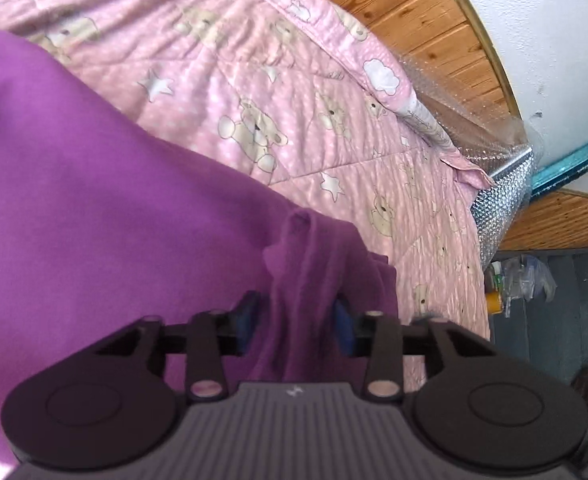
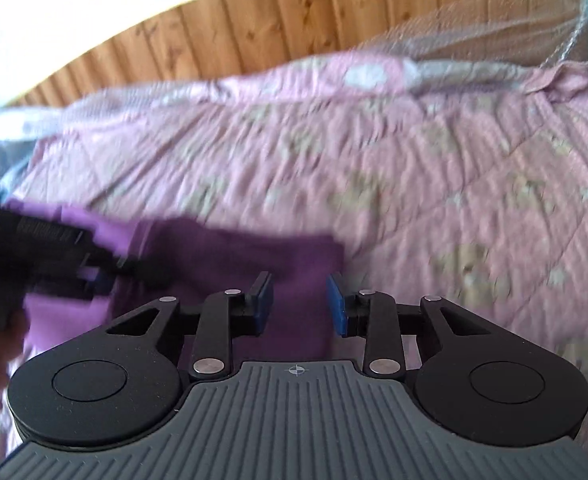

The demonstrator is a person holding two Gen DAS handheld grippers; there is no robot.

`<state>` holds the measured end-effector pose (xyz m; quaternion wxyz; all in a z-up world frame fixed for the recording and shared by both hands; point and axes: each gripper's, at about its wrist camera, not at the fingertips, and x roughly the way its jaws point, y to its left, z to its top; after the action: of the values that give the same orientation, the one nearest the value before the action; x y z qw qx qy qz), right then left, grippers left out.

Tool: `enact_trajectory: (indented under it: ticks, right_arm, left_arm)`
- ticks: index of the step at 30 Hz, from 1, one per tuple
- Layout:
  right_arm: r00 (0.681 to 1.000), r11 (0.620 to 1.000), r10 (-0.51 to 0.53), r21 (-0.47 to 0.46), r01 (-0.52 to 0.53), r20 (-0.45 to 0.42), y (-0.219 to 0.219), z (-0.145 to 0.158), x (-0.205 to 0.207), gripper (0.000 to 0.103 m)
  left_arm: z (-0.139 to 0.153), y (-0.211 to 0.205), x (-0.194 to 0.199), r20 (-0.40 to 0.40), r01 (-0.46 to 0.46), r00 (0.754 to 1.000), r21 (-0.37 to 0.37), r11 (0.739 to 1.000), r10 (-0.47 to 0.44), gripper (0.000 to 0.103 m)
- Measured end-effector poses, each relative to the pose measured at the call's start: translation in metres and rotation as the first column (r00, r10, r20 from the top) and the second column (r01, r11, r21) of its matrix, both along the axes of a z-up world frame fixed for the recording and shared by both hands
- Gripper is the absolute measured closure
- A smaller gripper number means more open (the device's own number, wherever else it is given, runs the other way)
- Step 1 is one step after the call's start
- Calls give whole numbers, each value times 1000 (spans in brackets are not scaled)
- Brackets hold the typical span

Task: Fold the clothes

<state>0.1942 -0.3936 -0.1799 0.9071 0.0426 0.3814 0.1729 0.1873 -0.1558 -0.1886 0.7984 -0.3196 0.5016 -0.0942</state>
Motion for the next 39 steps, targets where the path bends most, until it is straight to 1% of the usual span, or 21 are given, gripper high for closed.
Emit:
enact_trajectory:
  ticks: [1, 4, 5, 7, 9, 11, 13, 14, 16, 17, 18, 20, 24, 25, 27, 28, 31, 33, 35, 37, 39]
  right_arm:
    - [1000, 1000, 3, -1, -3, 7, 0, 1, 12, 68]
    - [995, 997, 25, -68, -32, -98, 11, -26, 48, 70]
    - [991, 995, 31, -90, -43, -133, 14, -35, 60, 66]
    - [992, 998, 15, -53, -21, -123, 7, -32, 60, 65]
    - [995, 999, -46, 24, 48, -94, -12, -16, 42, 61]
    - [991, 990, -93, 95, 102, -95, -32, -7, 16, 43]
    - [983, 982, -116, 129, 134, -139, -42, -12, -9, 42]
    - [979, 981, -112, 141, 136, -169, -44, -19, -21, 43]
    - [974, 983, -92, 139, 123, -207, -41, -33, -41, 53]
    - [977, 987, -71, 127, 97, -199, -36, -36, -46, 81]
    - [983, 991, -46, 118, 67, -178, -31, -36, -51, 93]
    - [996, 998, -24, 50, 29, -89, -17, -21, -60, 96]
    - [997, 1000, 26, -1, -26, 79, 3, 13, -81, 96]
    - [994, 999, 35, -1, -35, 102, 8, 17, -85, 96]
    - [991, 999, 34, -7, -34, 128, 18, 21, -91, 96]
    - [991, 1000, 24, -14, -23, 132, 22, 20, -92, 96]
    - [991, 1000, -19, -18, 21, 132, 28, 17, -94, 97]
    - [991, 998, -68, 6, 68, 113, 21, 17, -92, 97]
    - [990, 995, -97, 24, 95, 98, 15, 16, -88, 97]
    - [990, 993, -115, 36, 112, 83, 11, 14, -85, 97]
    - [990, 993, -116, 36, 113, 80, 11, 13, -85, 97]
  left_arm:
    - [2, -3, -2, 2, 12, 1000, 24, 1000, -12, 60]
    - [5, -9, -3, -13, 12, 1000, 124, 992, -11, 61]
    - [10, -10, -3, -3, -4, 1000, 138, 990, 5, 61]
    - [22, -12, -5, 21, -35, 999, 166, 985, 32, 59]
    - [41, -16, -8, 84, -31, 996, 195, 980, 14, 56]
    - [54, -20, -4, 127, -13, 992, 209, 978, -14, 54]
    - [51, -26, 3, 99, 26, 994, 243, 970, -51, 52]
    - [51, -31, 8, 86, 34, 995, 256, 966, -58, 52]
    - [52, -41, 18, 60, 54, 995, 278, 959, -74, 49]
    - [55, -51, 22, 57, 94, 992, 277, 956, -114, 41]
    - [59, -62, 25, 55, 133, 987, 275, 952, -154, 30]
    - [67, -82, 33, 50, 211, 971, 271, 939, -233, 23]
    - [64, -122, 57, -16, 374, 922, 285, 883, -386, 24]
    - [60, -127, 61, -46, 406, 910, 300, 863, -412, 27]
    - [54, -131, 68, -98, 455, 887, 338, 824, -450, 48]
    - [57, -126, 67, -101, 457, 885, 371, 808, -454, 50]
    - [80, -81, 64, -43, 345, 933, 381, 858, -356, 30]
    - [87, -42, 58, -34, 243, 967, 405, 882, -251, 25]
    - [89, -8, 53, -44, 148, 989, 444, 883, -144, 24]
    - [85, 15, 52, -64, 99, 995, 409, 907, -80, 25]
    - [87, 18, 48, -56, 76, 997, 381, 921, -59, 27]
